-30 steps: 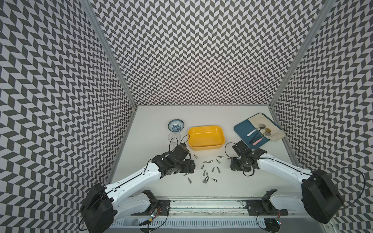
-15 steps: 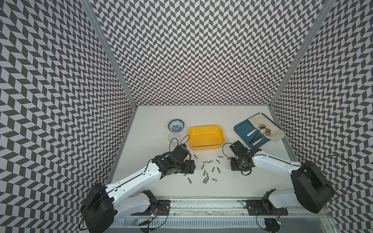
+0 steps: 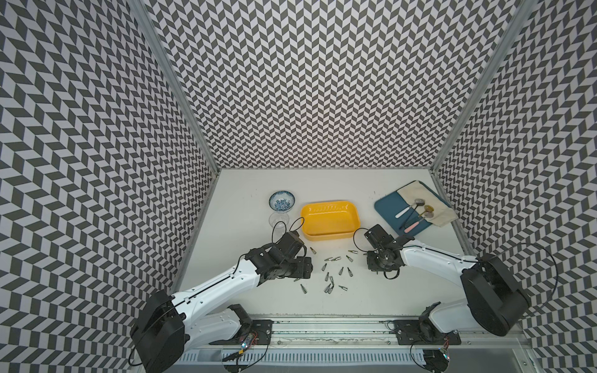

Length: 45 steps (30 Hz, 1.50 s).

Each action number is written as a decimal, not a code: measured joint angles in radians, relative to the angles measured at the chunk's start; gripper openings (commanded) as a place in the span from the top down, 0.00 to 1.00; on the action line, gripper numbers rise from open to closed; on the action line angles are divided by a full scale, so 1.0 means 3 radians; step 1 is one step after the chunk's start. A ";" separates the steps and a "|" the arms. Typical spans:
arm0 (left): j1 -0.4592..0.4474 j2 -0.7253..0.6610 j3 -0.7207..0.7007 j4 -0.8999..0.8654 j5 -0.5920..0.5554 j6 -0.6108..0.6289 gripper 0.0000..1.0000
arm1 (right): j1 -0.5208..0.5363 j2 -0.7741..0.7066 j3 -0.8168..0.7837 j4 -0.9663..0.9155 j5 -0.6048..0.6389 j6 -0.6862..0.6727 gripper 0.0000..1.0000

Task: Put the bit on the desktop into the storage box
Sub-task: Pick up the screwdriver bit from the center of the board.

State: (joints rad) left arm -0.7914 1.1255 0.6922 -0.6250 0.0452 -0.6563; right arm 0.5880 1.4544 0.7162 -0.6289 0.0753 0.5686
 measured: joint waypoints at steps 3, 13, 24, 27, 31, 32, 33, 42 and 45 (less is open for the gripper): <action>0.0000 0.0000 -0.0001 0.0000 0.0006 0.0000 0.14 | 0.0023 0.0013 0.0005 0.0019 0.0009 0.0003 0.74; 0.0000 0.0000 -0.0001 0.0000 0.0008 -0.0001 0.14 | 0.0038 0.0015 0.0008 0.0041 0.0001 0.0004 0.79; -0.0001 0.0001 -0.0039 0.0005 0.0006 -0.0052 0.14 | 0.0041 0.0015 0.0006 0.0053 -0.0014 0.0003 0.82; -0.0001 0.0001 -0.0039 0.0008 0.0008 -0.0055 0.14 | 0.0053 0.0015 0.0009 0.0084 -0.0052 0.0006 0.70; -0.0001 0.0001 -0.0039 0.0009 0.0008 -0.0057 0.14 | 0.0084 0.0013 0.0010 0.0113 -0.0071 0.0011 0.64; -0.0001 0.0001 -0.0039 0.0009 0.0008 -0.0058 0.14 | 0.0085 0.0011 0.0010 0.0117 -0.0072 0.0015 0.63; -0.0001 0.0001 -0.0039 0.0009 0.0008 -0.0058 0.14 | 0.0085 0.0010 0.0010 0.0120 -0.0078 0.0023 0.63; -0.0001 0.0001 -0.0039 0.0009 0.0008 -0.0058 0.14 | 0.0085 0.0153 0.0144 0.0070 -0.0036 0.0045 0.63; -0.0001 0.0001 -0.0039 0.0009 0.0008 -0.0060 0.14 | 0.0084 0.0261 0.0245 0.0071 0.0006 0.0027 0.64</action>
State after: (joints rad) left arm -0.7918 1.1259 0.6804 -0.6224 0.0475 -0.6743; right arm 0.6132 1.5326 0.7898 -0.6075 0.0772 0.5766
